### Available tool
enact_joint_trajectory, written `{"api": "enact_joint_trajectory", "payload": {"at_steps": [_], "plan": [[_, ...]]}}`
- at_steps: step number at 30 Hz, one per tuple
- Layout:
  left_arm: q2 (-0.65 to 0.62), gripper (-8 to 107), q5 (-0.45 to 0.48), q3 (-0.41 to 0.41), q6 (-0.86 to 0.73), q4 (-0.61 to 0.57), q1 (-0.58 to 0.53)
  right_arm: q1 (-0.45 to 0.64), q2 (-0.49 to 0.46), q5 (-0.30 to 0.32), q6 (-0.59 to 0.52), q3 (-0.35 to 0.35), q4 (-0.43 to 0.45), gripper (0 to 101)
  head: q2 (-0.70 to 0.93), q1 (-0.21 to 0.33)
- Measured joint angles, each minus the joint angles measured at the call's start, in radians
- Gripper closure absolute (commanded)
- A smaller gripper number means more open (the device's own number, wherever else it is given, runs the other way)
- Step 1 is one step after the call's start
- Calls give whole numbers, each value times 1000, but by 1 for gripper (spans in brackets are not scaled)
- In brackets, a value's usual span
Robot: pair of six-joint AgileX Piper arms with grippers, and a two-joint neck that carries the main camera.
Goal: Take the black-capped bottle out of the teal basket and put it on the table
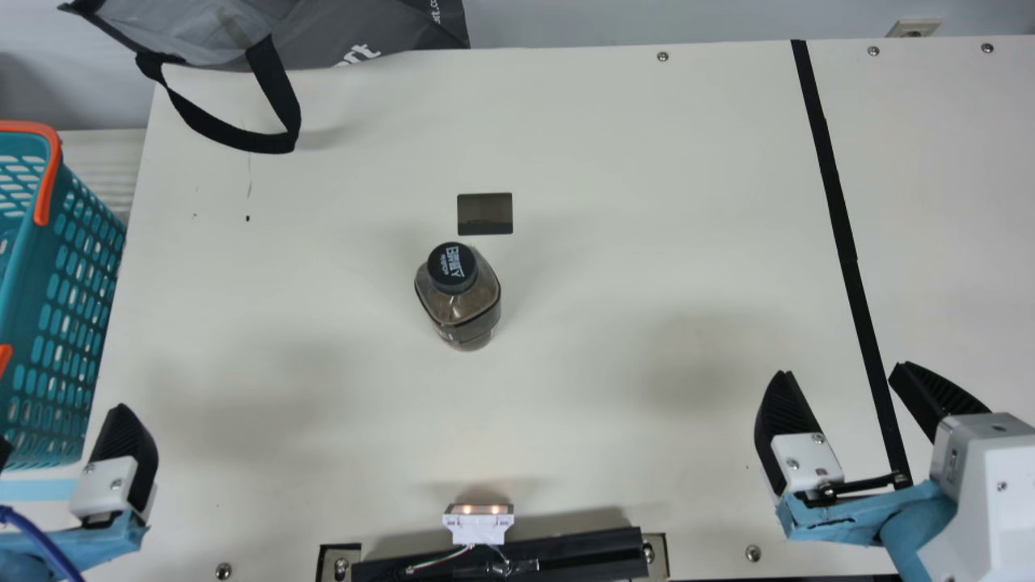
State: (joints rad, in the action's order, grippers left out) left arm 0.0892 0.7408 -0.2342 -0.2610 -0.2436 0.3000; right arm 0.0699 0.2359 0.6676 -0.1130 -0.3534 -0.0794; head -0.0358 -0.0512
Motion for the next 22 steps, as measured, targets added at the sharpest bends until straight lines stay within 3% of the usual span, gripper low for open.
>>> {"api": "enact_joint_trajectory", "payload": {"at_steps": [22], "plan": [[0, -8, 0, 0, 0, 0, 0, 0, 0, 1, 0, 0, 0, 10, 0, -5]]}}
